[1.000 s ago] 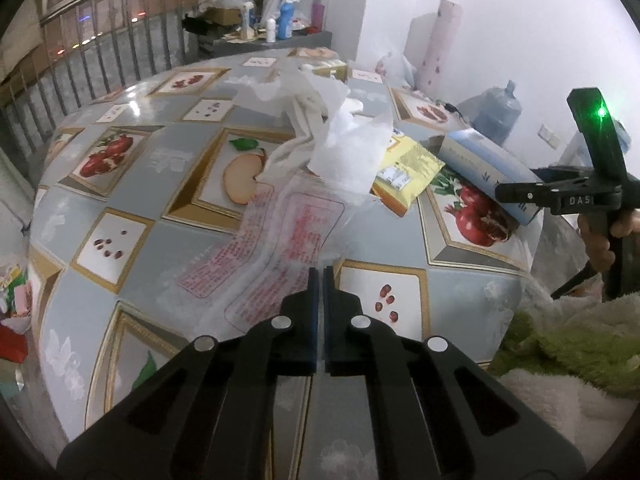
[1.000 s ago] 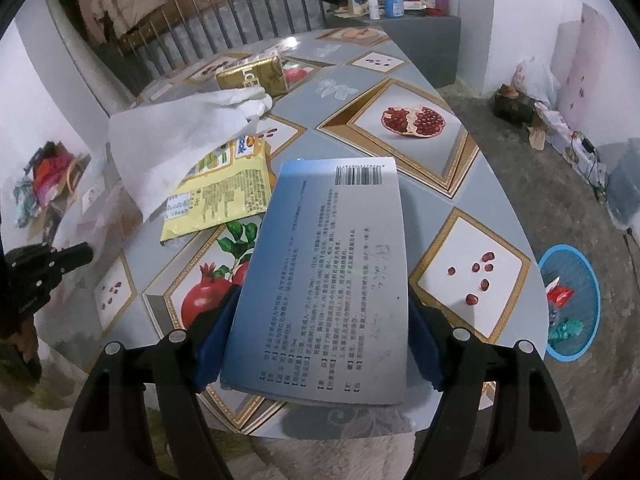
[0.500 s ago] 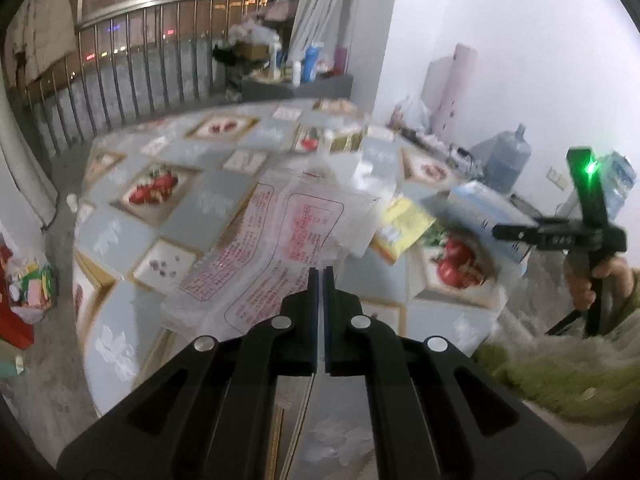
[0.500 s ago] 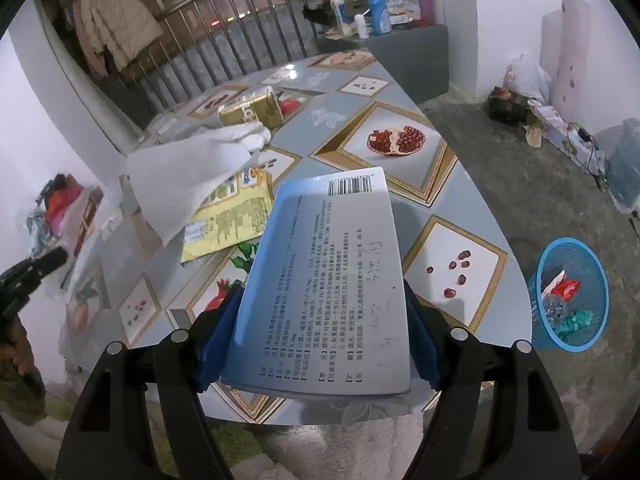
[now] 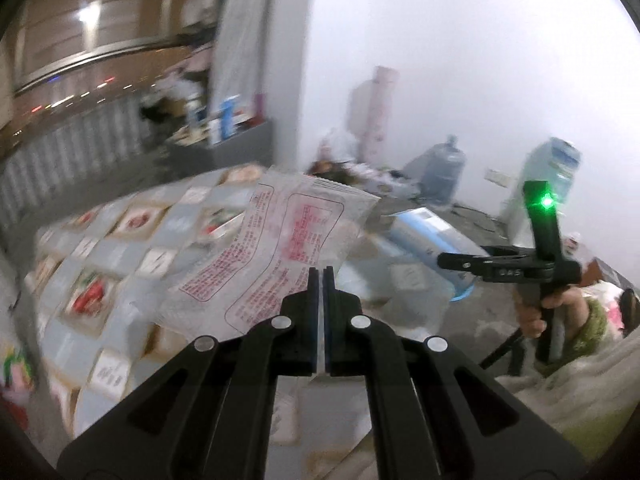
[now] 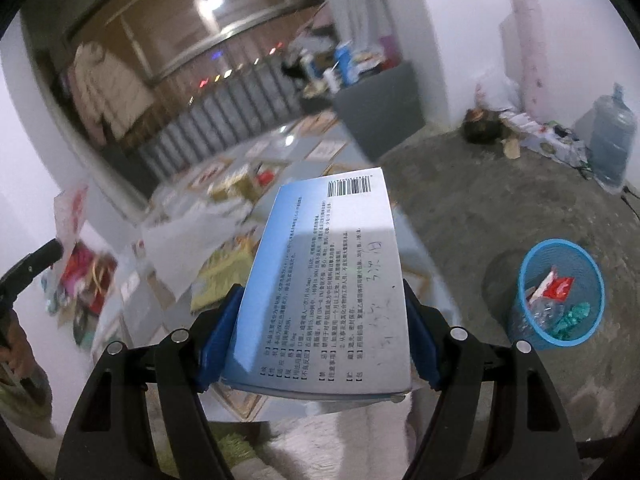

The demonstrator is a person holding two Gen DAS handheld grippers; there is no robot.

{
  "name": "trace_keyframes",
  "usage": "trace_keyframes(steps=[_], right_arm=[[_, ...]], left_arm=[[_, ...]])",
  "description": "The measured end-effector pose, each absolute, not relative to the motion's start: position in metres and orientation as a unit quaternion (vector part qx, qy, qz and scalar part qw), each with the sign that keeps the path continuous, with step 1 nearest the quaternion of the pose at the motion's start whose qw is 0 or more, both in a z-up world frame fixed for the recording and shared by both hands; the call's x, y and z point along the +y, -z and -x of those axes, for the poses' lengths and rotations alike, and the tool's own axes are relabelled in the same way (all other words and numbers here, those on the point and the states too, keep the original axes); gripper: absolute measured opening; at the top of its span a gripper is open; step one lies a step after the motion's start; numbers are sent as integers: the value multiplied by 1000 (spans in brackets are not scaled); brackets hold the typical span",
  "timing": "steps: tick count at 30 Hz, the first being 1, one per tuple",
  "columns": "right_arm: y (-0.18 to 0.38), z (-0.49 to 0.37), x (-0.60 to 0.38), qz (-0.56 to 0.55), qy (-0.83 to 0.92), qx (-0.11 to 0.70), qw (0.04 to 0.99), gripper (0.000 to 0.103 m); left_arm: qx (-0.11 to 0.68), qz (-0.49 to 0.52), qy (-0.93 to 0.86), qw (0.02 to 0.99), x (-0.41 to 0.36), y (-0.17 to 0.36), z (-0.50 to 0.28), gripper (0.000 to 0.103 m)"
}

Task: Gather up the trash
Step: 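Lift the wrapper with the left tool toward the wastebasket while right tool carries the carton, then open both tools over the blue wastebasket to drop the carton and wrapper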

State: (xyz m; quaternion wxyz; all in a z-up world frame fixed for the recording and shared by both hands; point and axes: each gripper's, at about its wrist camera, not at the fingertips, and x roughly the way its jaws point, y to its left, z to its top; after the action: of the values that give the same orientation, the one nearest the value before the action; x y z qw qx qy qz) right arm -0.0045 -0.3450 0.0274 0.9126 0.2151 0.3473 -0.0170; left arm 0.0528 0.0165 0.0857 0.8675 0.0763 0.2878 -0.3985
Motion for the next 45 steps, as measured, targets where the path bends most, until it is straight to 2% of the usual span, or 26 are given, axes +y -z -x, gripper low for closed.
trace_keyframes(steps=[5,14,19,23,27,31,32,34,35,36,40,45], right_arm=[[-24,28,-395,-245,80,324,910,72],[31,70,-522,-371,228,317,842,72],[85,75,-586,-451,267,316,791,72],[145,70,-627,-543,252,310,738,72],[196,64,-662,-593,265,312,694,73],[223,56,-690,-625,264,287,676,73],[231,56,-698,-634,259,280,673,74],[255,49,-717,-659,250,271,656,78],[265,47,-722,-669,254,270,645,80],[279,48,-728,-679,264,269,630,80],[303,66,-732,-697,297,254,602,80],[290,85,-721,-674,311,247,623,80]], left_arm=[[287,-93,472,828,-65,-98,-69,0],[398,-100,563,718,-261,-52,-121,0],[482,-91,581,650,-372,-3,-140,0],[547,-102,551,622,-449,69,-155,0],[609,-69,529,587,-488,123,-170,1],[641,-43,511,572,-520,159,-184,2],[644,-39,510,569,-527,165,-187,3],[654,-33,502,564,-538,181,-187,19],[662,-30,493,563,-542,189,-189,39],[667,-27,486,565,-545,190,-183,47],[676,-13,467,570,-545,199,-185,49],[643,-31,483,594,-537,177,-181,56]])
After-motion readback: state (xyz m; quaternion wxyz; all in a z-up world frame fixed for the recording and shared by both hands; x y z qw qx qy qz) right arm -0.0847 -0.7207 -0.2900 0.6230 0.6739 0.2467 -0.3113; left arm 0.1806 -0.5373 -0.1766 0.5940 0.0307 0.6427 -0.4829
